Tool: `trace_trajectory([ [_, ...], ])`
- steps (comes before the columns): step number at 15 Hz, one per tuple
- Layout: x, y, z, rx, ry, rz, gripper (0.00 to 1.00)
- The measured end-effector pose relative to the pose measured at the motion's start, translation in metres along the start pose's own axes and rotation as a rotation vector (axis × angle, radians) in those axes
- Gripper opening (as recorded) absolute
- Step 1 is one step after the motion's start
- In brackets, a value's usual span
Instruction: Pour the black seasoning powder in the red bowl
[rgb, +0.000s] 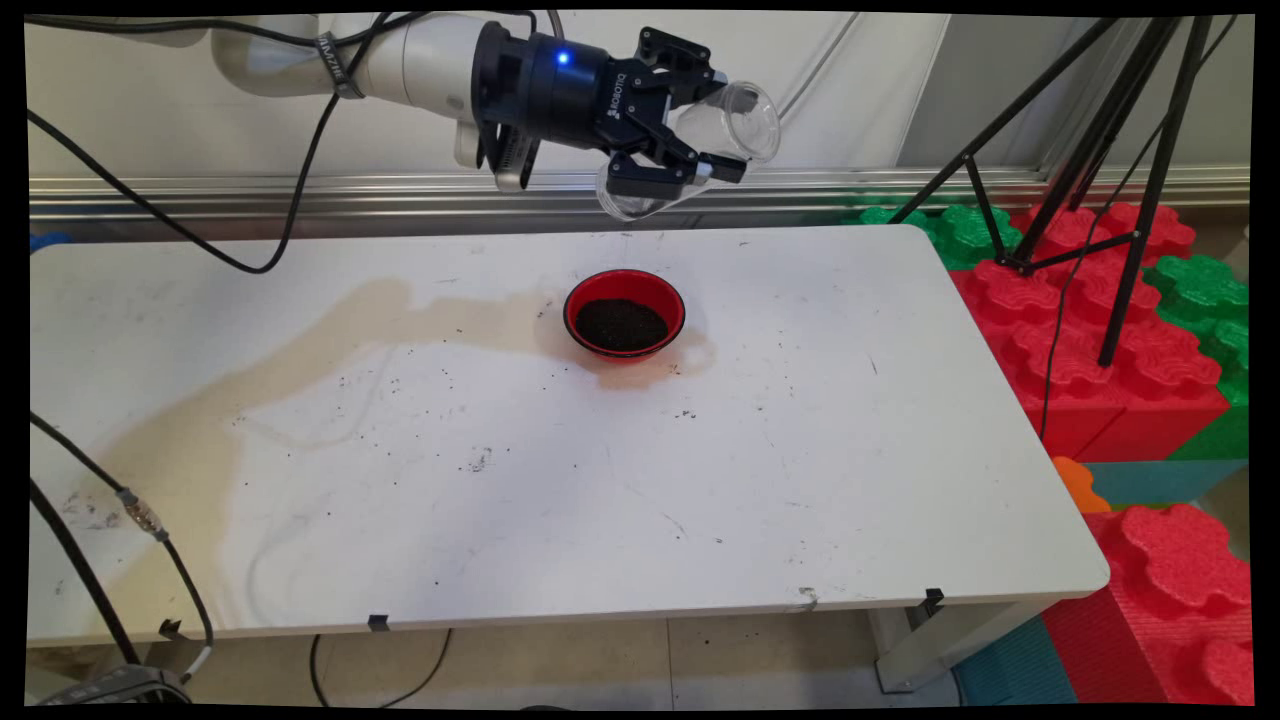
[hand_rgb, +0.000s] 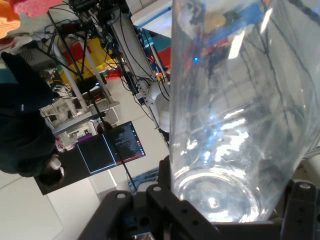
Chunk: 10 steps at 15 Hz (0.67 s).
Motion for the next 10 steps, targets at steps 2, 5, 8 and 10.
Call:
trace_trajectory([
  [2, -0.0003, 0.0014, -0.0003, -0.006, -0.002, -0.007, 0.0],
  [5, -0.0006, 0.0031, -0.001, -0.014, -0.004, -0.017, 0.0],
  [8, -0.0012, 0.0044, -0.002, -0.02, -0.007, -0.023, 0.0],
  [10, -0.0018, 0.0071, -0.0031, -0.031, -0.016, -0.028, 0.0],
])
